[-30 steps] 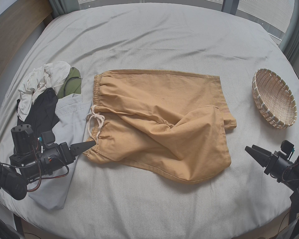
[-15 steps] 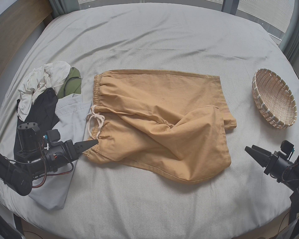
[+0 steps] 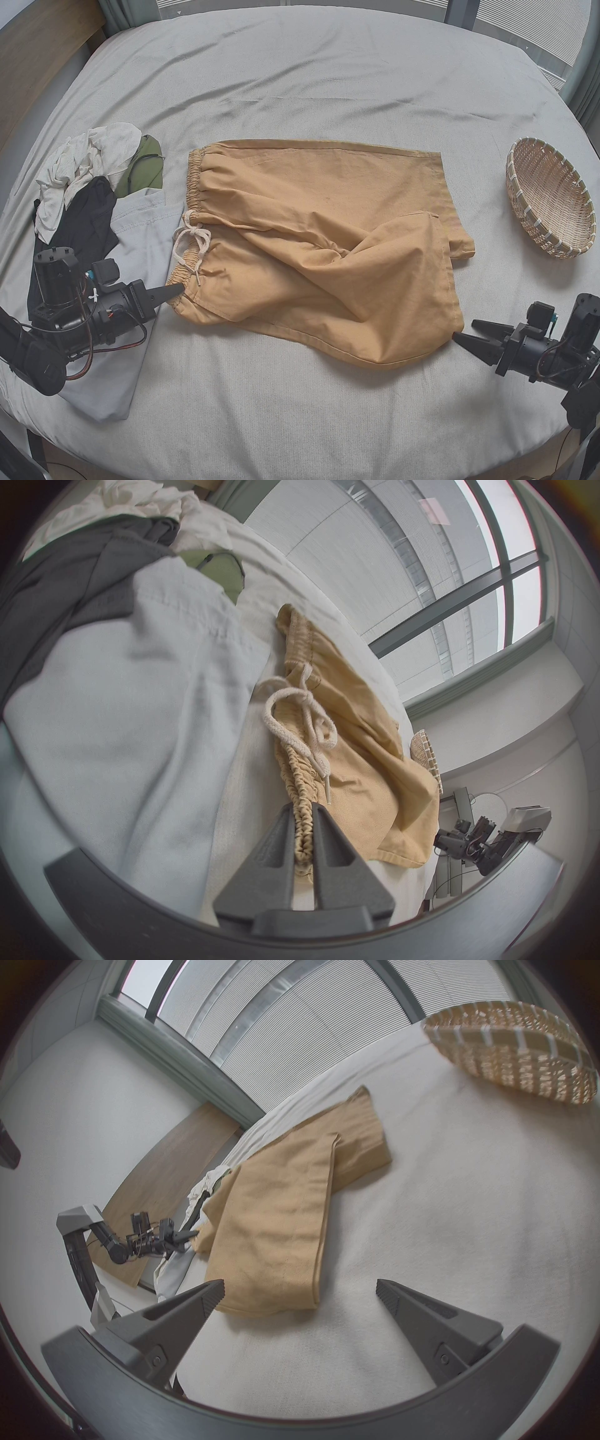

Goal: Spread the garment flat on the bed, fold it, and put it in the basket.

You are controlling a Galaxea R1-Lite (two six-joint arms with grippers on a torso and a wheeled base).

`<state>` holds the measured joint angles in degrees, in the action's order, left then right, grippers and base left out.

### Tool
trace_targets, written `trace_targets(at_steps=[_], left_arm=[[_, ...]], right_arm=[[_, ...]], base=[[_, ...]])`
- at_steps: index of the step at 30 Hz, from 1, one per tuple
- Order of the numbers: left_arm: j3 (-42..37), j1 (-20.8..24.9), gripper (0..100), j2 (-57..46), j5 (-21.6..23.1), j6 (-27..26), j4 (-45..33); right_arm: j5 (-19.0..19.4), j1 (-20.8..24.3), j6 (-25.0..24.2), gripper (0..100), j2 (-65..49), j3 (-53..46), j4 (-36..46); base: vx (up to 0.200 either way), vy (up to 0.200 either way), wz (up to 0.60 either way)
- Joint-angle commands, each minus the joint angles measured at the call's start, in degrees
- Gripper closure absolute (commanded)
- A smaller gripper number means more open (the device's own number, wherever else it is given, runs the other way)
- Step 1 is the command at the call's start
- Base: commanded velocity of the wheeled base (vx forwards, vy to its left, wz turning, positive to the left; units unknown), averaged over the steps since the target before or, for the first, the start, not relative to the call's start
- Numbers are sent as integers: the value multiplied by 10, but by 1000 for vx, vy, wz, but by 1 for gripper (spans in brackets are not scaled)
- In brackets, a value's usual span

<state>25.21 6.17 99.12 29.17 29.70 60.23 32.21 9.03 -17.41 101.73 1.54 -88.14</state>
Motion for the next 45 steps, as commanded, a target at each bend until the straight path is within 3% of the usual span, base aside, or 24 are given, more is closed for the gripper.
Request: trace_targets(at_steps=[1, 8, 9, 17, 29, 34, 40, 45], left_arm=[[-9, -2, 100, -6, -1, 8, 13], [-10, 0, 100, -2, -1, 23, 40], [-10, 0, 100, -2, -1, 24, 40], [-13, 0, 100, -2, -1, 24, 40], [-13, -2, 100, -9, -1, 38, 40], [-28, -1, 100, -33, 4, 51, 25], [-51, 2, 100, -70, 11, 50, -17], [-53, 5, 100, -144, 41, 48, -146]], right_arm=[[0, 15, 3, 0, 33, 4, -1], [1, 14, 6, 0, 32, 10, -1], [1, 16, 6, 100, 32, 15, -1], [2, 40, 7, 100, 32, 21, -1], [3, 21, -7, 100, -68, -15, 14], [0, -10, -4, 100, -134, -15, 140], [0, -27, 9, 100, -157, -15, 204], [0, -31, 20, 100, -201, -15, 300]], base=[[0, 0, 0], [0, 0, 0], [0, 0, 0], [0, 0, 0], [0, 0, 0], [0, 0, 0], [0, 0, 0], [0, 0, 0]])
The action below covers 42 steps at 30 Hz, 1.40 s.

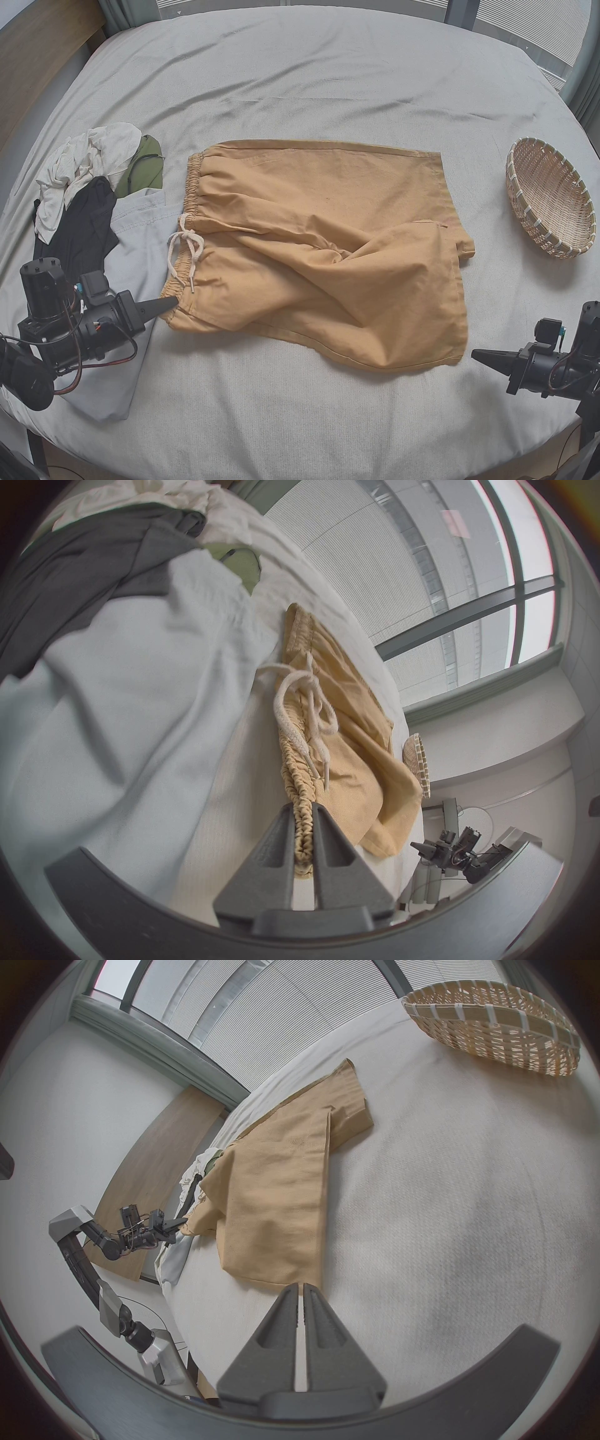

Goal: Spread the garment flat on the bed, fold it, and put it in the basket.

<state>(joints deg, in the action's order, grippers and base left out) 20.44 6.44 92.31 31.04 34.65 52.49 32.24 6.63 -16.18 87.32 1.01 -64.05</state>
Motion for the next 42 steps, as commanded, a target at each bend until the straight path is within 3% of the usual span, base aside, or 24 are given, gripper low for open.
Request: trace_targets(at_steps=[1, 12, 13, 25, 35, 36, 42], left_arm=[[-5, 2, 100, -81, 26, -2, -84], [5, -2, 100, -79, 24, -6, -94], [7, -2, 100, -79, 24, -7, -94], [7, -1, 100, -71, 24, -9, -78], [-1, -2, 100, -64, 24, -7, -53], [-2, -2, 100, -64, 24, -8, -53], [-7, -2, 100, -62, 24, -10, -53]], right_arm=[[-1, -6, 8, 100, -65, -10, 72], [1, 0, 11, 100, -39, 29, 75], [0, 0, 11, 0, -31, 32, 75], [-3, 19, 11, 0, 75, 42, 30], [-46, 69, -1, 0, 142, 47, -25], [-50, 69, -2, 100, 149, 47, -36], [-57, 67, -3, 100, 166, 33, -71]], base=[[0, 0, 0], [0, 0, 0], [0, 0, 0], [0, 0, 0], [0, 0, 0], [0, 0, 0], [0, 0, 0]])
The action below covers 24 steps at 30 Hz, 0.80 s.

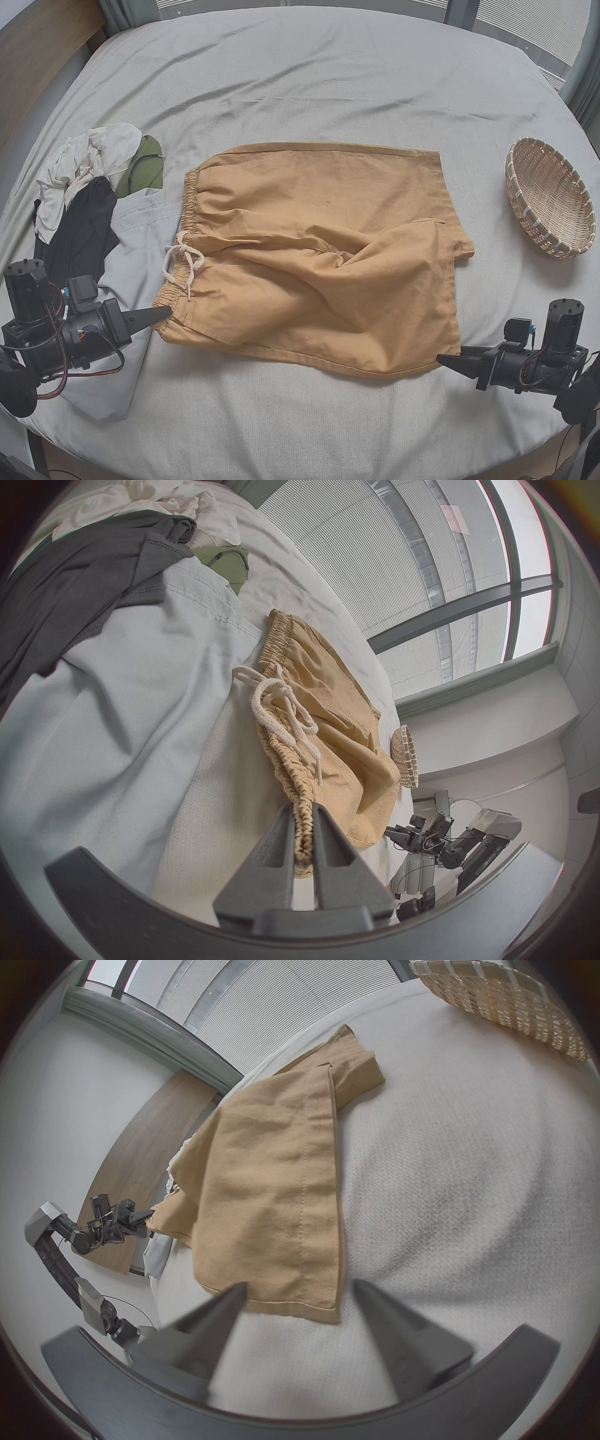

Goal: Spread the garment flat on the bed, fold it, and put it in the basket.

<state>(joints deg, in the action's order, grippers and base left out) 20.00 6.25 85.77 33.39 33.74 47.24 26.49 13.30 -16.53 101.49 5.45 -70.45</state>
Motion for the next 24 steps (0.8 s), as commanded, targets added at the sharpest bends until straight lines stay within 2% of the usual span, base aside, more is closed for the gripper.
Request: trace_targets(at_steps=[1, 6, 12, 17, 20, 22, 23, 24], left_arm=[[-3, 0, 100, 4, 0, -1, 0], [-8, 1, 100, 12, 0, -2, 0], [-19, 1, 100, 4, 5, 7, -1], [-46, 3, 100, 4, 1, 2, 0], [-53, 2, 100, 10, 1, 2, -1], [-54, 2, 100, 11, 1, 2, -2], [-58, 1, 100, 19, 1, 2, 0], [-58, 1, 100, 21, 1, 1, 0]], right_arm=[[1, 0, 0, 100, 23, -15, -7], [0, -5, 0, 100, 3, -24, -7], [0, -16, 3, 100, -74, -54, 9], [-1, -22, 5, 100, -169, -54, 124], [-3, -20, 7, 100, -209, -54, 177], [-2, -20, 7, 100, -212, -54, 182], [-3, -22, 8, 100, -248, -54, 223], [-3, -22, 9, 100, -254, -54, 231]], base=[[0, 0, 0], [0, 0, 0], [0, 0, 0], [0, 0, 0], [0, 0, 0], [0, 0, 0], [0, 0, 0], [0, 0, 0]])
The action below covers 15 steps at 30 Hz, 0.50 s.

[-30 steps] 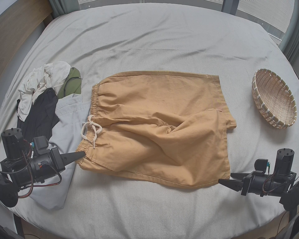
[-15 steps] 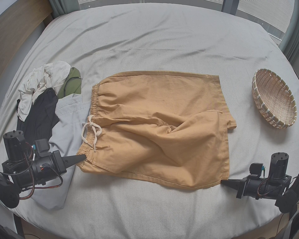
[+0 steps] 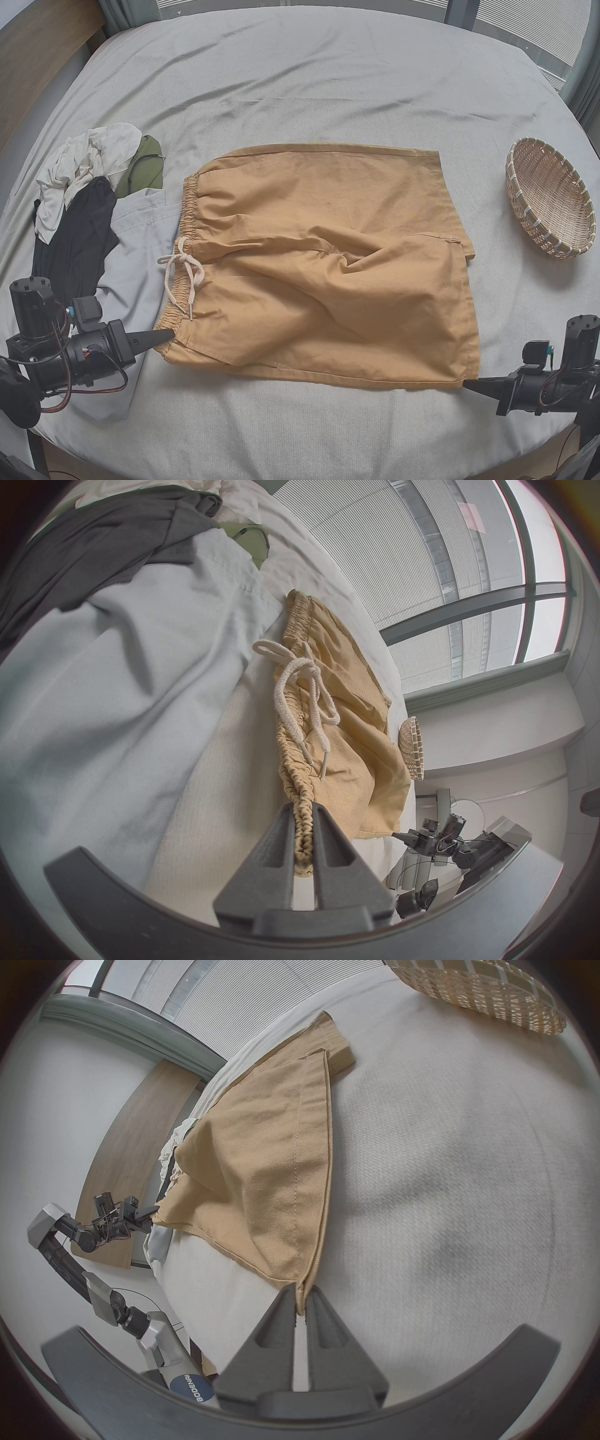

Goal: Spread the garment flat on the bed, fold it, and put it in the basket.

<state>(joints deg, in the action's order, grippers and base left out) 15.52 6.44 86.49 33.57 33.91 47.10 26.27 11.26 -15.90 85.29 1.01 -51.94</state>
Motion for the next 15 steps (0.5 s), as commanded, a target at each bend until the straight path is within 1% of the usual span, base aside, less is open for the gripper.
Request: trace_targets(at_steps=[1, 6, 8, 9, 12, 15], left_arm=[[-14, -1, 100, 16, -1, -1, 1], [-28, 3, 100, 13, 3, 0, -1], [-29, 3, 100, 13, 3, -1, -1], [-40, 3, 100, 13, 4, -1, -2], [-54, 4, 100, 12, 5, -5, -3], [-67, 3, 100, 14, 5, -27, -4]], right_arm=[[-1, -2, 3, 100, -105, -10, 65], [-2, 0, 3, 100, -163, -10, 146], [-2, 0, 3, 100, -166, -10, 150], [-2, 2, 3, 100, -189, -10, 181], [-3, 2, 3, 100, -197, -10, 200], [-3, 0, 3, 100, -197, -10, 211]], base=[[0, 0, 0], [0, 0, 0], [0, 0, 0], [0, 0, 0], [0, 0, 0], [0, 0, 0]])
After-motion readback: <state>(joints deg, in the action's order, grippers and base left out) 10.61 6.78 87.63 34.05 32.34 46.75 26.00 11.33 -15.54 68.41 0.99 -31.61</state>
